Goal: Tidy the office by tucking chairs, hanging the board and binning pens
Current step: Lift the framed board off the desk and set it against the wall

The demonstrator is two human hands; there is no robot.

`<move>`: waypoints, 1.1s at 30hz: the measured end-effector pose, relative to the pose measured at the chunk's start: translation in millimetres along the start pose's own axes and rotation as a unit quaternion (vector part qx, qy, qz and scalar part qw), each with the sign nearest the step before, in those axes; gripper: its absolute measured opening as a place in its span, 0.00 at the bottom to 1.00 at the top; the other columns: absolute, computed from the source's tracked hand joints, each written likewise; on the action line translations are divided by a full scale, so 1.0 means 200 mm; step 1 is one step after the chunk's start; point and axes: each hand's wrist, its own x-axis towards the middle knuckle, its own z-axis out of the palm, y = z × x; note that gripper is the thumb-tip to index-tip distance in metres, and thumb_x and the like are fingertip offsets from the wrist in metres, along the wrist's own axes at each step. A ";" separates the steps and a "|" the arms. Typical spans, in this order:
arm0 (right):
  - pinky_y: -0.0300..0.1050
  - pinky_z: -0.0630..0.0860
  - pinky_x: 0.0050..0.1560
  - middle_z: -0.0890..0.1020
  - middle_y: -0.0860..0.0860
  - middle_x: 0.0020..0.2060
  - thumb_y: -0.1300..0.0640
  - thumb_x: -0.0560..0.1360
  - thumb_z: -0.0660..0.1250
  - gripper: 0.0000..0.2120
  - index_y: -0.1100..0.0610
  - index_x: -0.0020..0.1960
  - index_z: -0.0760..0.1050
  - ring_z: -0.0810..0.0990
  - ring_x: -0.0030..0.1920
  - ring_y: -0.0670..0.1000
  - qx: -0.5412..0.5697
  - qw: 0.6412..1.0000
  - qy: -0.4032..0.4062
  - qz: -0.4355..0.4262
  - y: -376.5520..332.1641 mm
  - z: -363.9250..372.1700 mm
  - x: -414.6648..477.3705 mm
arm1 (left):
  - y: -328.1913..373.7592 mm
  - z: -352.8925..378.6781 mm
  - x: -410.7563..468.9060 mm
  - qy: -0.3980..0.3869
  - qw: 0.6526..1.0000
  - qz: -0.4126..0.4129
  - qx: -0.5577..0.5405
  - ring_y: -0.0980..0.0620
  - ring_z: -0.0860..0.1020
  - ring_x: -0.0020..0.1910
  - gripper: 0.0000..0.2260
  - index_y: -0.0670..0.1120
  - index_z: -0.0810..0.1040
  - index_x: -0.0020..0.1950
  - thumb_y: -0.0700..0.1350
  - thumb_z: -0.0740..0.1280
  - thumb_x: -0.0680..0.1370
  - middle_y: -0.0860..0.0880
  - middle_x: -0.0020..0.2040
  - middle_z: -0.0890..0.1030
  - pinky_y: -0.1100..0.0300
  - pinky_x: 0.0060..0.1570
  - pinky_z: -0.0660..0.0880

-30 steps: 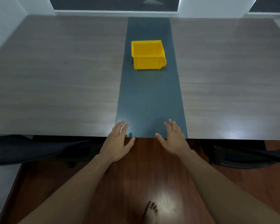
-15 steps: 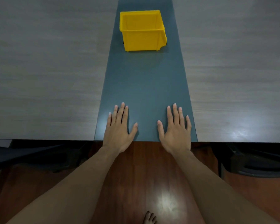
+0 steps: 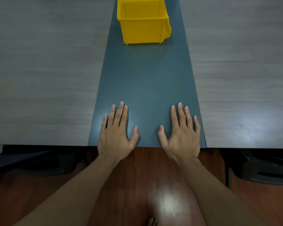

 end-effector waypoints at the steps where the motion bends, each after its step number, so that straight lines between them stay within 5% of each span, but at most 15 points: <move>1: 0.61 0.52 0.83 0.53 0.51 0.87 0.34 0.82 0.53 0.39 0.52 0.87 0.53 0.48 0.86 0.53 -0.002 1.000 0.000 0.000 0.00 0.00 0.00 | 0.00 0.00 0.00 0.000 1.000 0.000 0.002 0.50 0.46 0.88 0.37 0.48 0.49 0.88 0.63 0.53 0.84 0.52 0.89 0.47 0.45 0.86 0.52; 33: 0.61 0.54 0.82 0.57 0.50 0.86 0.33 0.82 0.50 0.37 0.52 0.86 0.57 0.52 0.86 0.52 -0.015 0.999 0.031 -0.002 -0.02 0.02 -0.01 | -0.03 0.01 0.00 0.019 1.000 0.005 -0.022 0.51 0.47 0.88 0.36 0.47 0.52 0.88 0.62 0.54 0.83 0.52 0.89 0.50 0.45 0.86 0.52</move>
